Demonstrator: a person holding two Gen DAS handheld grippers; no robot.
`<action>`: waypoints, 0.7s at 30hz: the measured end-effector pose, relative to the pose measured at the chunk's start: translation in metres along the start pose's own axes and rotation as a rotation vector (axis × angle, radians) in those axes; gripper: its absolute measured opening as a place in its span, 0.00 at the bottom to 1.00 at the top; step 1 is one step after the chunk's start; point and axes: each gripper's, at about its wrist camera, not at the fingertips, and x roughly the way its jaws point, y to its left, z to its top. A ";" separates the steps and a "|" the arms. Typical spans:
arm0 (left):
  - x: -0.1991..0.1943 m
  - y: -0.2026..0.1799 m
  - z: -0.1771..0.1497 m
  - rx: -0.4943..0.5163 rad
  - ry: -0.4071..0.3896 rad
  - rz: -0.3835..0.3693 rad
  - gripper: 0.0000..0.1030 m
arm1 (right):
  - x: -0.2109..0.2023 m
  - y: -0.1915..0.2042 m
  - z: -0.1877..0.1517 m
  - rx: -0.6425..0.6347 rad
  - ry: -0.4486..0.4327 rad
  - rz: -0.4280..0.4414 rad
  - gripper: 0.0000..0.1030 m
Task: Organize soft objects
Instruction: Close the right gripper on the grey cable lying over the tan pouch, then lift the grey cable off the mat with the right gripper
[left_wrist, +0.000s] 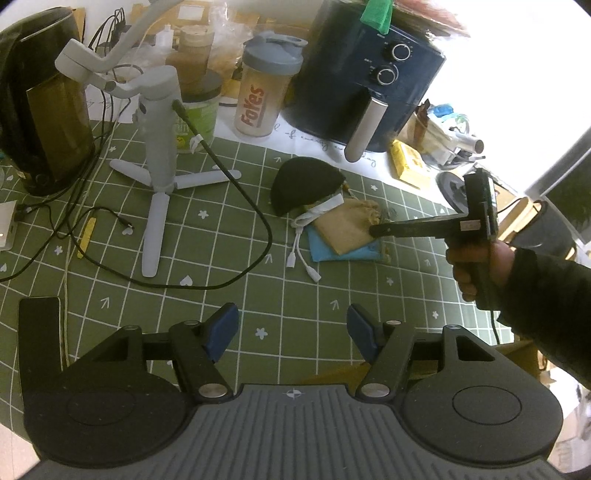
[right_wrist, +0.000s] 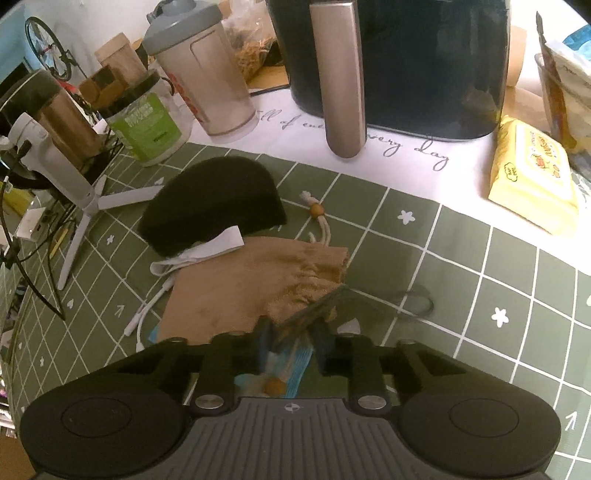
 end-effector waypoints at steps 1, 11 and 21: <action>0.000 0.000 0.000 0.002 0.000 -0.001 0.62 | -0.002 0.000 0.000 0.000 -0.002 -0.002 0.16; -0.002 -0.003 0.000 0.012 -0.012 -0.003 0.62 | -0.027 -0.004 -0.001 0.056 -0.029 0.040 0.14; -0.004 -0.005 0.000 0.021 -0.019 -0.011 0.62 | -0.046 -0.006 -0.011 0.076 -0.018 0.041 0.05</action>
